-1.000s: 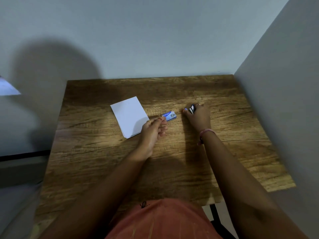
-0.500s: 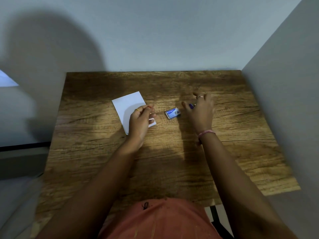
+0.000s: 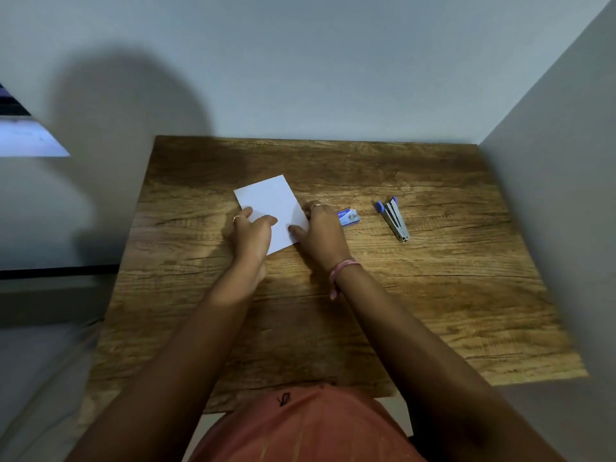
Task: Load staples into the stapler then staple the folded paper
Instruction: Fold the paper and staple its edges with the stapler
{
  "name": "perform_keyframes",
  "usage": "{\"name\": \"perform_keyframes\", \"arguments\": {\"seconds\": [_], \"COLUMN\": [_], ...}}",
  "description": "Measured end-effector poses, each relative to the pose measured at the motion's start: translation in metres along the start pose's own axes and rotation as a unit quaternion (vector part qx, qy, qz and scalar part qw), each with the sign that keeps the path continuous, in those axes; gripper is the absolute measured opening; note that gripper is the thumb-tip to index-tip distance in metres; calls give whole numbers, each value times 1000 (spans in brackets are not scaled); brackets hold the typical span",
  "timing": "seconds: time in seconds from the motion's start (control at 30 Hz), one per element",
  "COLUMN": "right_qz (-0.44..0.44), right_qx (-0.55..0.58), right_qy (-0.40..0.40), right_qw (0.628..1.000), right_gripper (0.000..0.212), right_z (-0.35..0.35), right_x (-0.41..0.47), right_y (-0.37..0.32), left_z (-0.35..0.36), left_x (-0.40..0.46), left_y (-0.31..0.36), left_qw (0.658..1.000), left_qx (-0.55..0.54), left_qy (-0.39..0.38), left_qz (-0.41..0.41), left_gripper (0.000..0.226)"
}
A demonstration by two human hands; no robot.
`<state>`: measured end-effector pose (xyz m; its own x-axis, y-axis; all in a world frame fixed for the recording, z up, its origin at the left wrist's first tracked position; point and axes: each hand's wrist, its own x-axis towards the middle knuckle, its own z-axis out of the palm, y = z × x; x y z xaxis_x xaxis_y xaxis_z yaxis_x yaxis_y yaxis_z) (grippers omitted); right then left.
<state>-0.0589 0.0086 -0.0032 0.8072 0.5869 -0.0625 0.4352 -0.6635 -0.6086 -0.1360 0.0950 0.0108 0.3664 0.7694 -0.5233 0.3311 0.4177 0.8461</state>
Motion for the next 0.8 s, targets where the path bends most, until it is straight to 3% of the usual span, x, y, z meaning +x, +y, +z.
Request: {"name": "perform_keyframes", "arguments": {"seconds": [0.07,0.17,0.27,0.4,0.5,0.67,0.8], "right_qz": [6,62,144,186,166,140,113], "right_qx": [19,154,304,471,512,554,560], "right_qy": [-6,0,-32,-87,-104,-95,-80], "right_qw": [1000,986,941,858,837,815,817], "right_gripper": [48,43,45,19,23,28,28], "right_z": [0,-3,-10,-29,-52,-85,-102], "right_x": [-3,-11,-21,-33,-40,-48,-57], "right_y": [2,8,11,15,23,34,39], "left_z": [-3,-8,-12,-17,-18,-12,-1], "left_x": [-5,-13,-19,-30,-39,-56,-69], "left_y": [0,-4,-9,-14,-13,-12,-12], "left_qw": [1000,999,999,995,987,948,946], "left_qx": [-27,-47,-41,-79,-106,-190,-146], "left_qy": [-8,-4,-11,-46,-90,-237,-258], "left_qz": [-1,15,33,40,74,99,135], "left_gripper": [52,46,45,33,24,28,22]}}
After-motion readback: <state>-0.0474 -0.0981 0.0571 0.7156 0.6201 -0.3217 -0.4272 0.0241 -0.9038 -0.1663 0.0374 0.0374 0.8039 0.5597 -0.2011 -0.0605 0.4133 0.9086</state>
